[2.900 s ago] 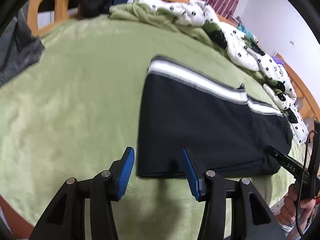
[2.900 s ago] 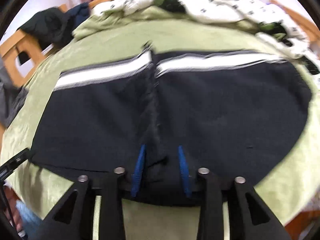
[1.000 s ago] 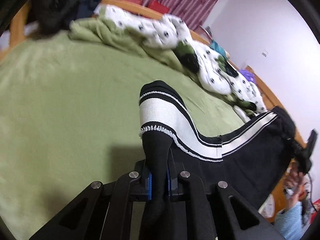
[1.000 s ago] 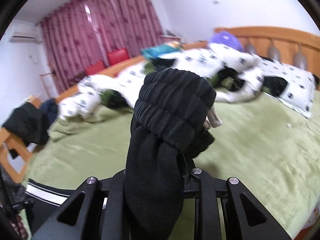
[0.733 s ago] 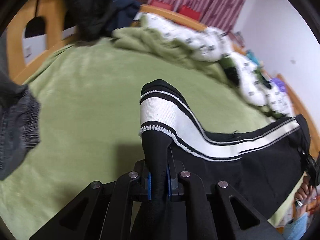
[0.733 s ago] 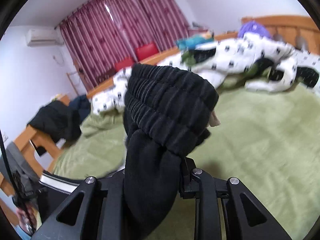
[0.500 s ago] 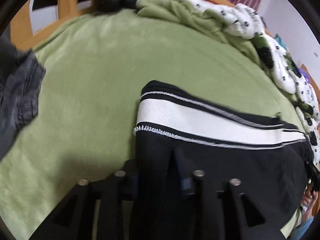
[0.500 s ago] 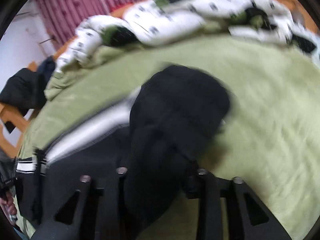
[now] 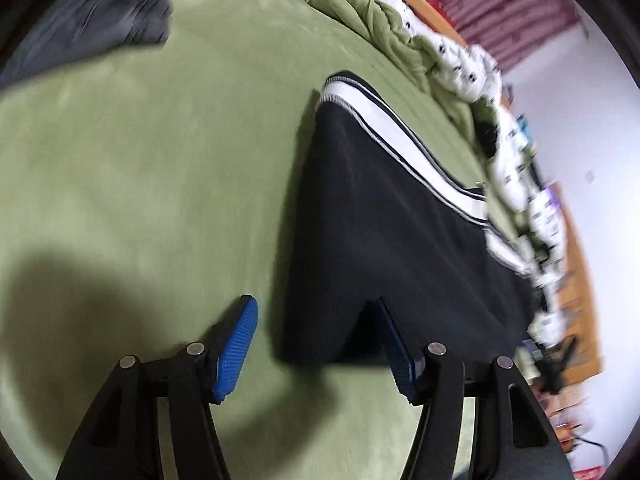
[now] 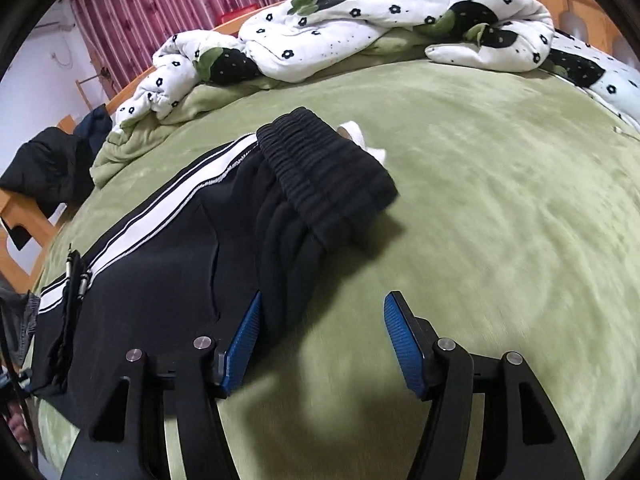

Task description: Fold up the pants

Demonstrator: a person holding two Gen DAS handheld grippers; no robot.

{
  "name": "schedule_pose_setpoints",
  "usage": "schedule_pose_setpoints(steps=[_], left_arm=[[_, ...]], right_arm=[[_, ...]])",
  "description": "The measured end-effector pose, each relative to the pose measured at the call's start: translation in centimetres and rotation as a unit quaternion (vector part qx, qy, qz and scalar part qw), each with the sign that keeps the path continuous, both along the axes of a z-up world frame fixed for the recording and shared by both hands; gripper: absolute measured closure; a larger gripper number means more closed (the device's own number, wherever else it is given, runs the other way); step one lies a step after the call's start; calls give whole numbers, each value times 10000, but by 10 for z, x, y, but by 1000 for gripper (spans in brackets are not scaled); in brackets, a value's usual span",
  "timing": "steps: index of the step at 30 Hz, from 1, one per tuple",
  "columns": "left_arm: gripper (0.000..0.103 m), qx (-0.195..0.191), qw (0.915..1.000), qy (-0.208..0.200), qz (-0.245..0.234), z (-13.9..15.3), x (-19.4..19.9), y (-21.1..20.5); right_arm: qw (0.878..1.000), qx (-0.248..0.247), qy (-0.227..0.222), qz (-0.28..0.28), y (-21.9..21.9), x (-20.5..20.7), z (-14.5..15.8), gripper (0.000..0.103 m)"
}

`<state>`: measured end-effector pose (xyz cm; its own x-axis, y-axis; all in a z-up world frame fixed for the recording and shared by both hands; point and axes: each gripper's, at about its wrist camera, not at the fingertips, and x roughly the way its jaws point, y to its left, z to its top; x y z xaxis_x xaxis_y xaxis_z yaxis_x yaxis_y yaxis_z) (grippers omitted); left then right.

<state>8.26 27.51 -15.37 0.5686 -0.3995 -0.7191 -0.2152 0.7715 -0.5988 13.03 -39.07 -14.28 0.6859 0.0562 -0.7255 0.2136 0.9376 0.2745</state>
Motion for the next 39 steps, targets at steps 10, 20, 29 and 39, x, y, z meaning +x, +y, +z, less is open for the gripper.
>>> schedule_pose_setpoints(steps=[10, 20, 29, 39], left_arm=[[90, 986, 9932, -98, 612, 33, 18, -42], [92, 2945, 9395, -1424, -1016, 168, 54, -241], [91, 2118, 9458, -827, -2318, 107, 95, -395], [43, 1870, 9461, -1097, -2407, 106, 51, -357]], right_arm=[[10000, -86, -1, 20, 7, -22, 3, 41], [9969, -740, -236, 84, 3, -45, 25, 41], [9961, -829, -276, 140, -1, -57, 36, 41], [9965, -603, -359, 455, 33, -46, 43, 41]])
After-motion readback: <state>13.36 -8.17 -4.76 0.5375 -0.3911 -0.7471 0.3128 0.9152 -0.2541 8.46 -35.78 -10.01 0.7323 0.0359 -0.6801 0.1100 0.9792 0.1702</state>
